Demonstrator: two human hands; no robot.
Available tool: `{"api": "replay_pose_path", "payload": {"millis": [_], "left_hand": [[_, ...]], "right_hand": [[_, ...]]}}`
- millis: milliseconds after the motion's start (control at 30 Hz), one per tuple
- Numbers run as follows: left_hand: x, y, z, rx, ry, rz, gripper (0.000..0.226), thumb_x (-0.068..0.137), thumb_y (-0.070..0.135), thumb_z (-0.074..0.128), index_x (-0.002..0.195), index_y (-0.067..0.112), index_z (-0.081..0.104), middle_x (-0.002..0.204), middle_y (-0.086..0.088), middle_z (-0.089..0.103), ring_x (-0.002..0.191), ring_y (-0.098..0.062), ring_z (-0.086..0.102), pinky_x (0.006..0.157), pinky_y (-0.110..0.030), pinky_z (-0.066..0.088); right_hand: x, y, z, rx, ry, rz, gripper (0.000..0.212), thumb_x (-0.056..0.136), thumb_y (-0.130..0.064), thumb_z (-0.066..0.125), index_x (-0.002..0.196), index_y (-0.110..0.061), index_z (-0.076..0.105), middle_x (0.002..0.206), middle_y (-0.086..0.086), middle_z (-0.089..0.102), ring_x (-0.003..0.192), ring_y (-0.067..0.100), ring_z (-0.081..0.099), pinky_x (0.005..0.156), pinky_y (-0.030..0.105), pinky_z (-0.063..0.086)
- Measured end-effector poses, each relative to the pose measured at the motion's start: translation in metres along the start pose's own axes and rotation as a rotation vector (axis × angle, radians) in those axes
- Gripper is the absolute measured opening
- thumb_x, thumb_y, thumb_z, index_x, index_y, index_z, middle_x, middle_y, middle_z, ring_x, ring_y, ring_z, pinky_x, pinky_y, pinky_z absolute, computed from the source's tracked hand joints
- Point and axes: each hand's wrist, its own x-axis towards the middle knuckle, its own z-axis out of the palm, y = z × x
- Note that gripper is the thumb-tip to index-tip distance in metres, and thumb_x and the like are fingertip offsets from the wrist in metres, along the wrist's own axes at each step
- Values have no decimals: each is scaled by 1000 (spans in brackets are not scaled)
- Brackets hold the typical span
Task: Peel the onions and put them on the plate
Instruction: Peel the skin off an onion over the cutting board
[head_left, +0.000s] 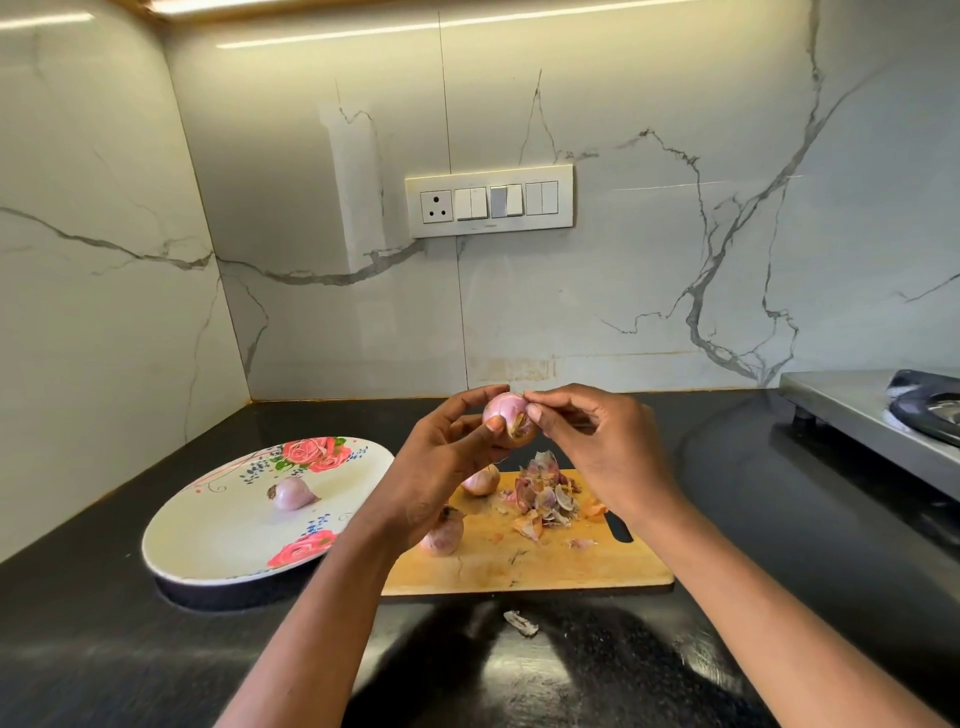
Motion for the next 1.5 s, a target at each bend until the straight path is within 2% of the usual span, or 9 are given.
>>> {"api": "replay_pose_path", "payload": {"millis": [200,667,733,833,933,1133,1200,1300,1500], "left_hand": [[1,-2,-1,42,24,9,42,89,26,67,131,20,64,121,-4,73,114,-22,70,102,-38,55],[1,-1,-1,-8,0,-7,43,84,27,66,127,22,65,122,-4,73,117,-24,68,104,-39,53],[1,-1,-1,-15,-1,-7,42,85,27,65,127,22,65,123,-4,72,117,-24,68,103,-38,53],[1,-1,-2,-13,4,-3,45,84,28,66,129,23,65,123,-2,72,117,-23,68,103,-38,53],[2,-1,-2,-13,15,4,48,83,29,66,130,23,64,124,-2,72,116,-23,68,104,-38,53],[2,-2,-3,-2,24,10,47,84,29,66,131,23,64,124,-3,71,115,-22,69,99,-34,56],[1,-2,-4,29,33,18,48,85,31,67,132,23,64,125,-3,71,113,-22,70,99,-34,56],[1,-2,-4,77,46,29,47,85,32,68,131,26,64,126,-1,70,113,-19,69,102,-35,54],[1,-3,-4,186,85,50,37,90,22,73,125,29,65,119,11,70,112,-7,66,91,-22,52]], "right_hand": [[-3,-3,2,-26,-20,-40,21,91,-22,74,111,-19,78,99,-12,77,91,-3,71,81,15,57],[0,-1,-1,42,-10,43,19,96,-10,68,111,-19,75,98,-10,76,84,1,73,78,20,60],[0,-3,-1,86,-4,107,21,99,-10,62,115,-20,72,99,-10,74,79,2,73,75,23,61],[0,-1,-1,18,-11,150,20,103,-12,55,106,-26,68,82,-10,69,70,9,69,68,36,62],[1,3,-2,-87,-94,177,26,104,-10,51,99,-32,63,78,-7,66,71,12,66,70,45,60],[1,3,-5,-118,-200,194,30,100,-2,52,90,-28,64,87,-8,69,76,-1,67,65,9,49],[0,1,-5,-137,-192,189,27,97,-5,55,84,-25,68,84,-10,68,75,-1,63,62,9,44],[-1,-3,-5,-60,-170,209,22,100,-15,54,86,-20,71,83,-4,68,75,11,62,66,25,47],[2,0,-3,-32,-138,130,9,97,-29,66,102,-24,72,95,-16,71,89,-4,63,73,7,46]]}}
